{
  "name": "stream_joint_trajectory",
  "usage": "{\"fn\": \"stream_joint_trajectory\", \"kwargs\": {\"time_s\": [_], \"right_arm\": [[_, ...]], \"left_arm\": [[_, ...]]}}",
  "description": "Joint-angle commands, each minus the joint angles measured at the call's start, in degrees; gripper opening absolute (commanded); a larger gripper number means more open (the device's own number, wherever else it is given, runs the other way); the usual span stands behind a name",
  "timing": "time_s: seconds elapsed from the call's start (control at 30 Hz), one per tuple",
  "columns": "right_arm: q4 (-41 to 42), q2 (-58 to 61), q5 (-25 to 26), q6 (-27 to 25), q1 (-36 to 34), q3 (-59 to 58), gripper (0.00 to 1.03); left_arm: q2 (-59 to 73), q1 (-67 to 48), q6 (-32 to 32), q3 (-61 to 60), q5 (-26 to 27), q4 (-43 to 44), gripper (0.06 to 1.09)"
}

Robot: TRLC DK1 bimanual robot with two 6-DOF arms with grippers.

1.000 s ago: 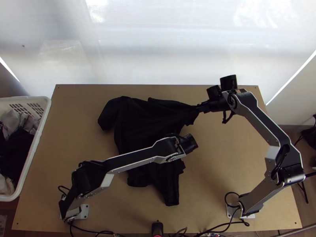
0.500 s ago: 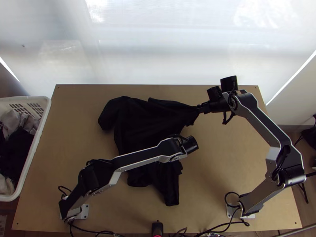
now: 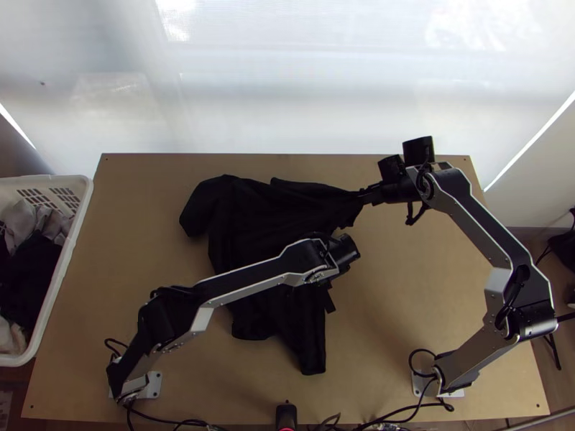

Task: Fold the t-shirt

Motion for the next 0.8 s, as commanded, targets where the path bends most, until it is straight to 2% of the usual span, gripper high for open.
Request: {"fn": "stream_joint_trajectory", "kwargs": {"time_s": [0.0, 0.17, 0.23, 0.27, 0.3, 0.33, 0.37, 0.4, 0.77], "right_arm": [[0.01, -0.08, 0.02, -0.02, 0.08, 0.32, 0.03], [0.01, 0.10, 0.02, 0.07, 0.17, 0.41, 0.03], [0.01, 0.10, 0.02, 0.07, 0.17, 0.32, 0.03], [0.01, 0.10, 0.02, -0.02, 0.08, 0.32, 0.03], [0.01, 0.10, 0.02, 0.07, 0.08, 0.24, 0.03], [-0.08, 0.01, 0.02, -0.02, -0.01, 0.24, 0.03], [-0.08, 0.01, 0.02, 0.07, -0.10, 0.24, 0.03], [-0.08, 0.01, 0.02, 0.07, -0.18, 0.15, 0.03], [0.01, 0.10, 0.02, 0.07, -0.27, 0.59, 0.03]], "left_arm": [[-3.31, 1.80, -0.31, 0.69, 2.15, -0.06, 0.09], [-2.96, 2.33, -0.31, 0.34, 2.23, -0.06, 0.09], [-2.17, 2.24, -0.31, 0.43, 2.23, 0.12, 0.14], [-1.73, 2.15, -0.66, 0.61, 2.23, 0.12, 0.21], [-1.29, 2.07, -1.54, 0.96, 2.23, 0.12, 0.36], [-0.85, 1.89, -1.81, 1.31, 2.23, 0.12, 0.56], [-0.67, 1.71, -1.98, 1.40, 2.23, 0.12, 0.68], [-0.41, 1.63, -1.98, 1.40, 2.23, 0.12, 0.72], [2.05, 0.57, -1.19, 1.40, 2.76, -1.55, 0.76]]}}
